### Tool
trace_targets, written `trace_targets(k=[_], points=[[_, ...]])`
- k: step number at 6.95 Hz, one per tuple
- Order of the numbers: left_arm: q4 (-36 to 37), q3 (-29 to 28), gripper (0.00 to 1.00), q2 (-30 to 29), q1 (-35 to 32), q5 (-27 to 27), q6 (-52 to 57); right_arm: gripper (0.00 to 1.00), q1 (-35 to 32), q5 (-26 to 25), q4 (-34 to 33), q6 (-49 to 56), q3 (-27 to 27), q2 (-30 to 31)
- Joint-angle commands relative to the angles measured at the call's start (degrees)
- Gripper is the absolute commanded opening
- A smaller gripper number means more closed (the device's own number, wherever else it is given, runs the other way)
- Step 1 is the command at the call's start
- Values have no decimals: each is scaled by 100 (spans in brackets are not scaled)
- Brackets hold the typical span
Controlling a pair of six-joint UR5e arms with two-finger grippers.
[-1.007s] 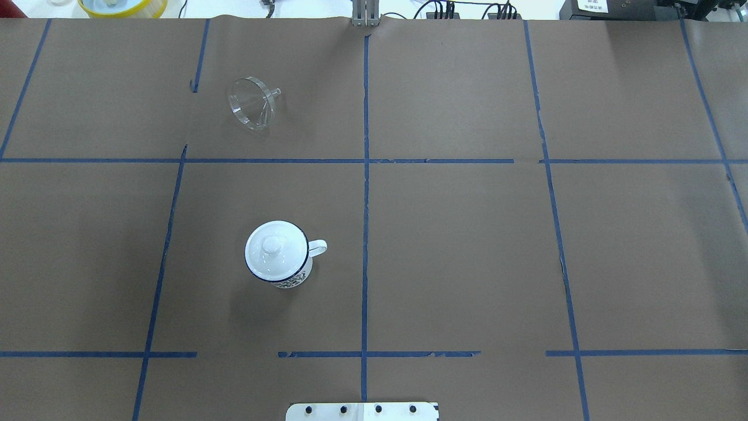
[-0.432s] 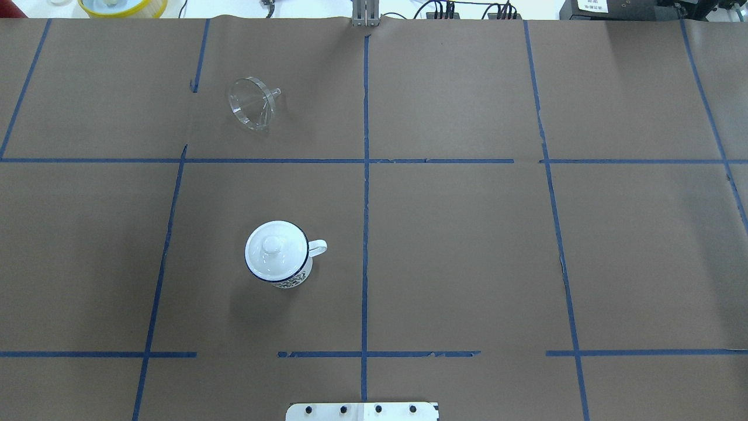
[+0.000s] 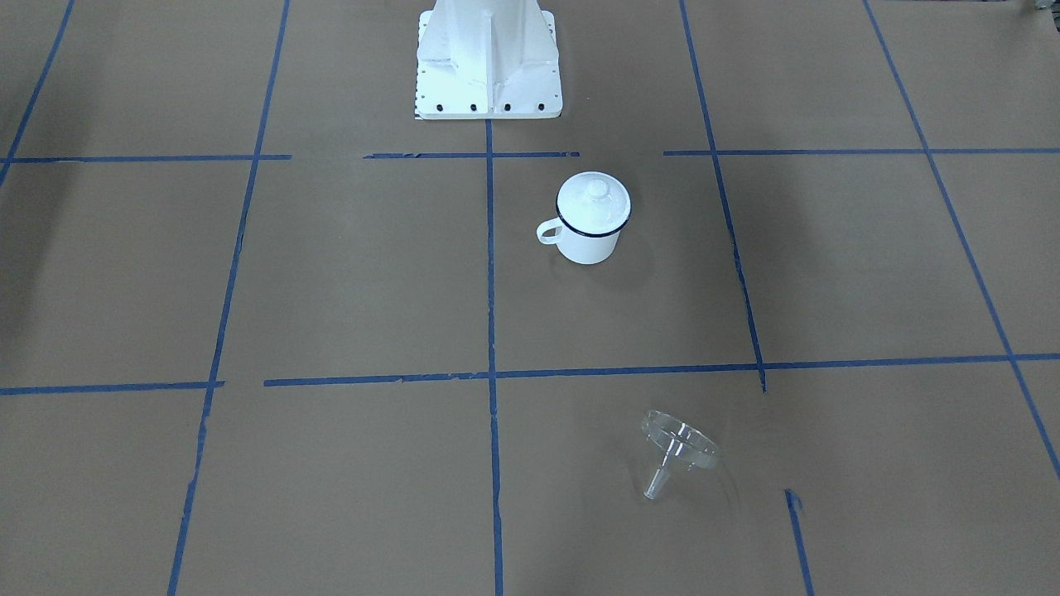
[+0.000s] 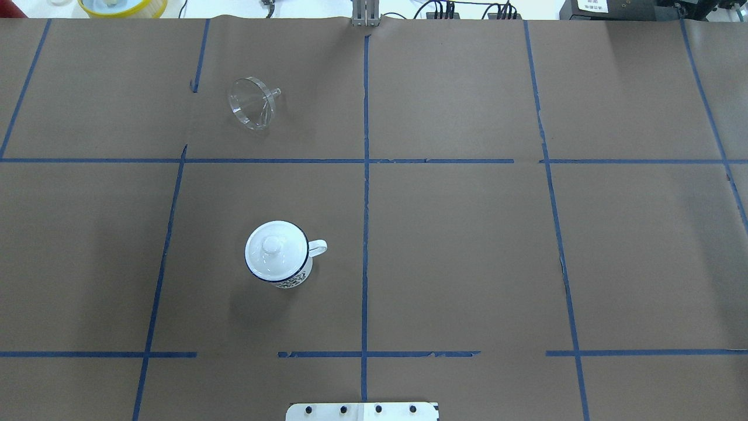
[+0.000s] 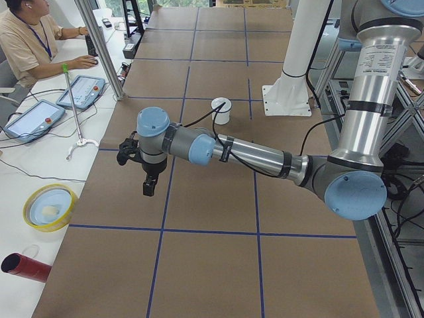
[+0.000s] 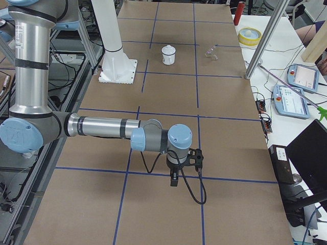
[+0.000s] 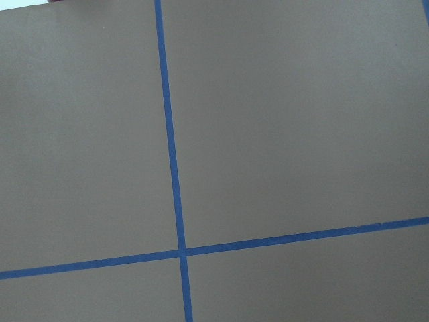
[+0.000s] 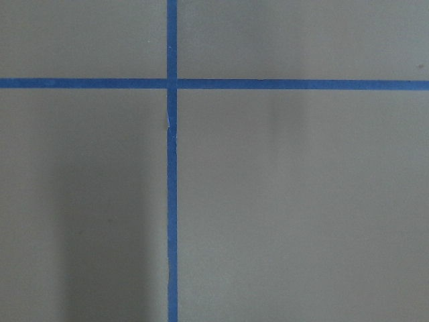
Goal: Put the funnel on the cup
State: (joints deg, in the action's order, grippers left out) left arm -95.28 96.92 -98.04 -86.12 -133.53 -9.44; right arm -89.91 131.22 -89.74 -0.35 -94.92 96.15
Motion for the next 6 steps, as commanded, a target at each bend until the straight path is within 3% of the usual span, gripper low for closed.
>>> trace_targets(k=[1,3,4,6], points=[[-44,657,100,22,697,55,-1349,100,0,0,0,0,0,0],[-52,1293,100,-161,1900,169,-3494,100,0,0,0,0,0,0],[-18,1408,100,-598,2576,640,-4626,100,0,0,0,0,0,0],[366,1426,100,-1232,3474,794,-5652,100,0,0,0,0,0,0]])
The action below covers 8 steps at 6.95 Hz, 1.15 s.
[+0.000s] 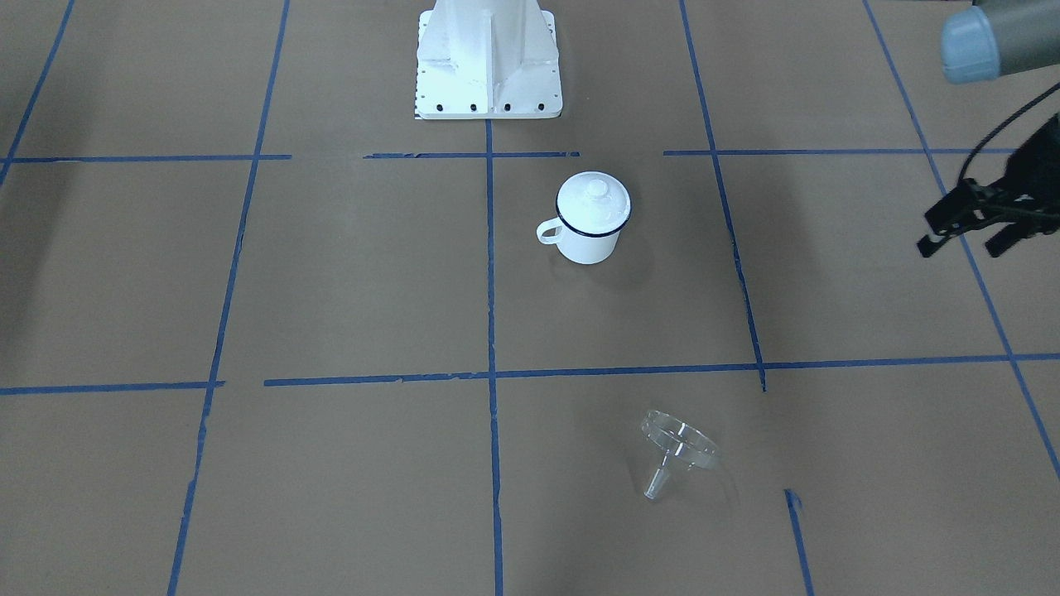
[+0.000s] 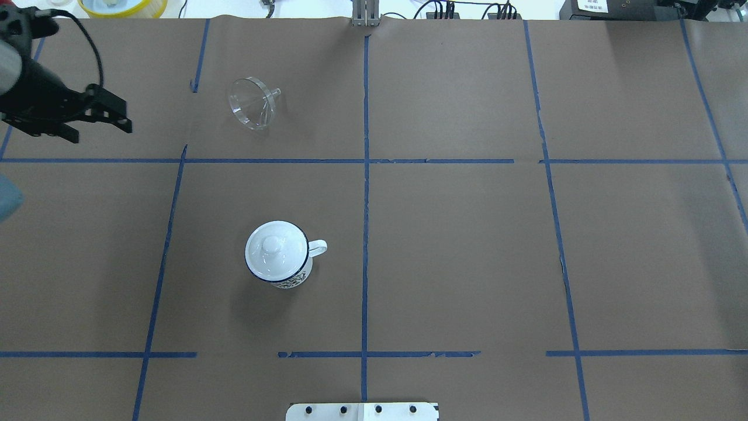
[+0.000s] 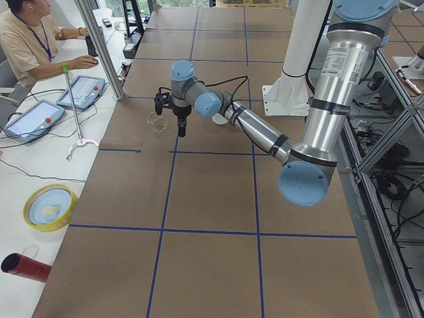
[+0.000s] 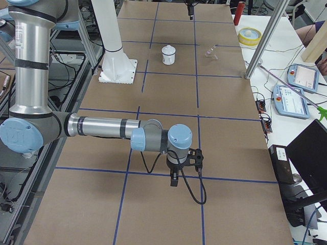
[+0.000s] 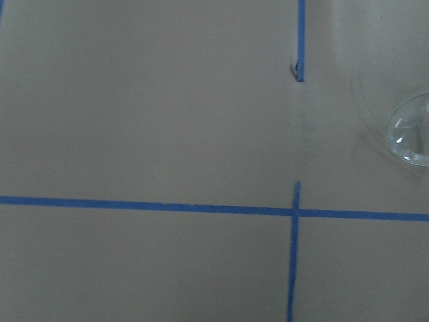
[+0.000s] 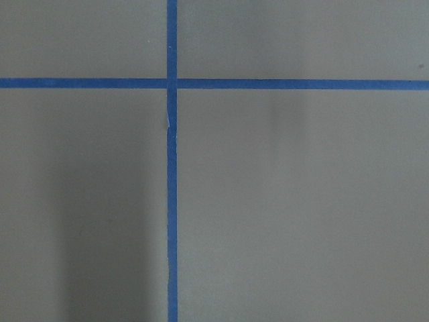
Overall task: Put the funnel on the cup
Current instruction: 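Move the left gripper over the white mug and grasp its lid knob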
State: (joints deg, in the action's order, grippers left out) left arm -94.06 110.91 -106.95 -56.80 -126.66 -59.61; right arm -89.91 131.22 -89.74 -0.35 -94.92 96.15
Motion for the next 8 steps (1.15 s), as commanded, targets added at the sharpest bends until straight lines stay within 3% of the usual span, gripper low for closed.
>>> trace_targets(k=[1,3,5,8], points=[[1040,27,99,-918,973,115,-831,100,0,0,0,0,0,0],[1434,62,99,-1415,1450,132,-1530,100,0,0,0,0,0,0],[1443,229,99,-1478,2161,1104,-2281,100,0,0,0,0,0,0],[1452,89,97,-1487,2366,1291,-2310,100,0,0,0,0,0,0]])
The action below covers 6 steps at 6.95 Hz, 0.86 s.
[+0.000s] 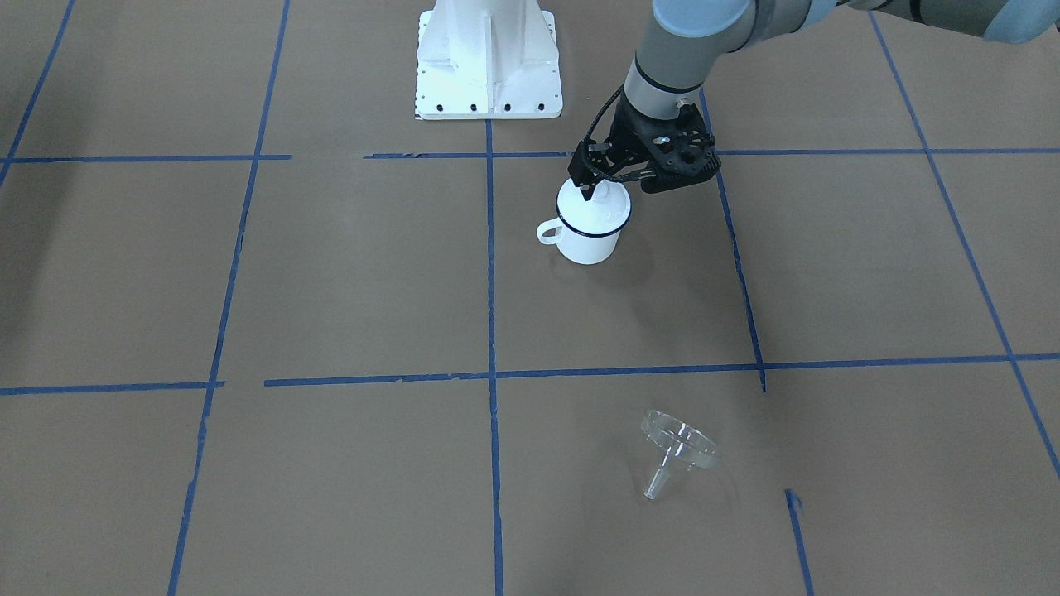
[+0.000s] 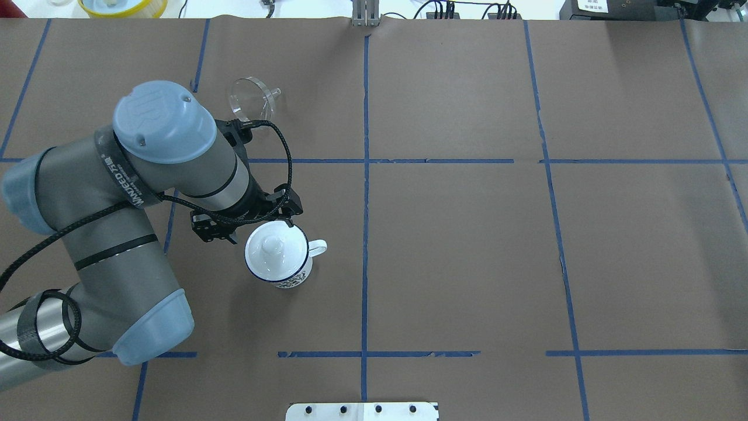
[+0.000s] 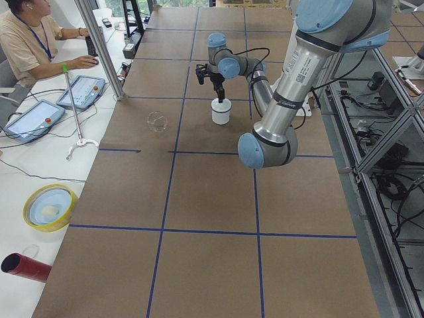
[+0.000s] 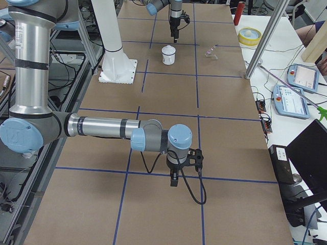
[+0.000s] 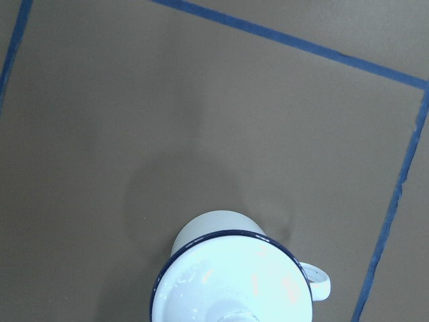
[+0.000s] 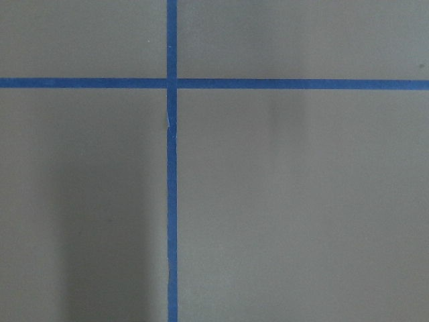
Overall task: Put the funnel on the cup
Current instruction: 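Move the left gripper over the white mug and grasp its lid knob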
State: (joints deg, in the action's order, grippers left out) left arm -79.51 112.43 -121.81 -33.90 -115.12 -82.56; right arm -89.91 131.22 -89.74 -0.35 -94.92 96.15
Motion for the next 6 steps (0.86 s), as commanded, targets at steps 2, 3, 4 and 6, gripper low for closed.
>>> trace_targets(k=[2,3,4,6], points=[[-3,-80,92,-27,209,235,-15,100,0,0,0,0,0,0],[5,-89,89,-27,217,235,-15,100,0,0,0,0,0,0],[-3,-98,83,-27,244,235,-15,100,0,0,0,0,0,0],[-3,-124,78,-27,253,235,-15,100,0,0,0,0,0,0]])
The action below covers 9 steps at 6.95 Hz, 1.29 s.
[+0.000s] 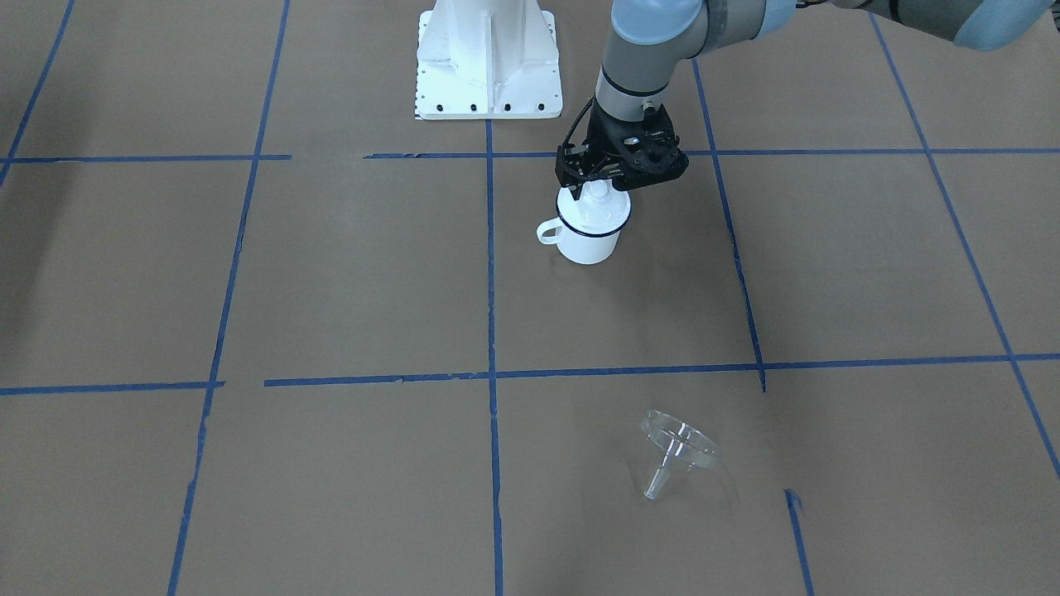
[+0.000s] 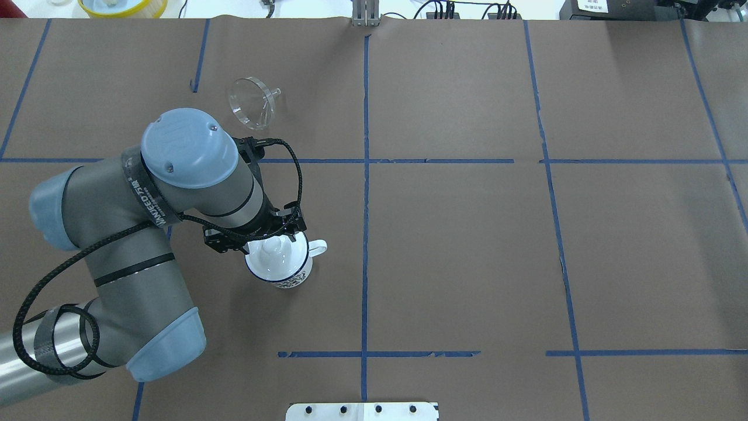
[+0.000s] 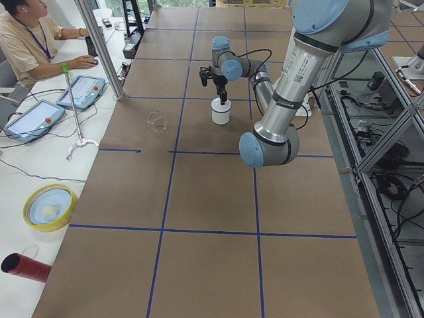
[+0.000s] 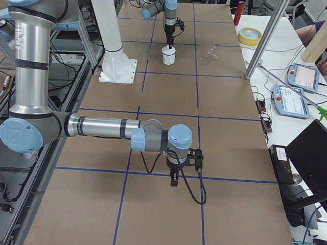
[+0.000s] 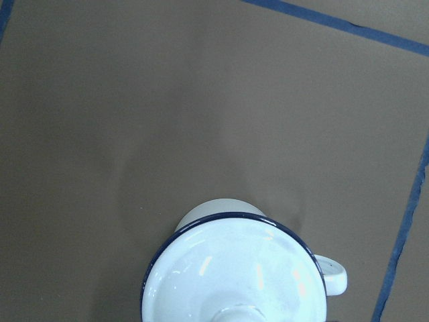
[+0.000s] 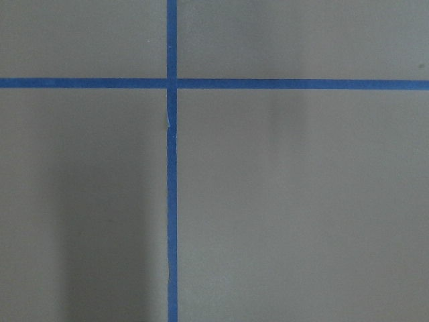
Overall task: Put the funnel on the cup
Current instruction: 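Move the left gripper over the white mug and grasp its lid knob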
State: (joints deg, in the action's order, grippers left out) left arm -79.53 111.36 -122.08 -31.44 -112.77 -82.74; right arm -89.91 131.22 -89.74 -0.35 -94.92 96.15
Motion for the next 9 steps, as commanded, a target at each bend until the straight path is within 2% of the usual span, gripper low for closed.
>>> trace_targets(k=[1,3,6,7,8,9], points=[[-10,-18,78,0,7,-8,4,100,0,0,0,0,0,0],[-10,-18,71,0,15,-8,-5,100,0,0,0,0,0,0],[-10,-18,70,0,68,-8,-5,100,0,0,0,0,0,0],[-10,-18,63,8,103,-8,-5,100,0,0,0,0,0,0],[-1,-18,43,9,103,-8,-5,100,0,0,0,0,0,0],[-1,0,15,9,103,-8,-5,100,0,0,0,0,0,0]])
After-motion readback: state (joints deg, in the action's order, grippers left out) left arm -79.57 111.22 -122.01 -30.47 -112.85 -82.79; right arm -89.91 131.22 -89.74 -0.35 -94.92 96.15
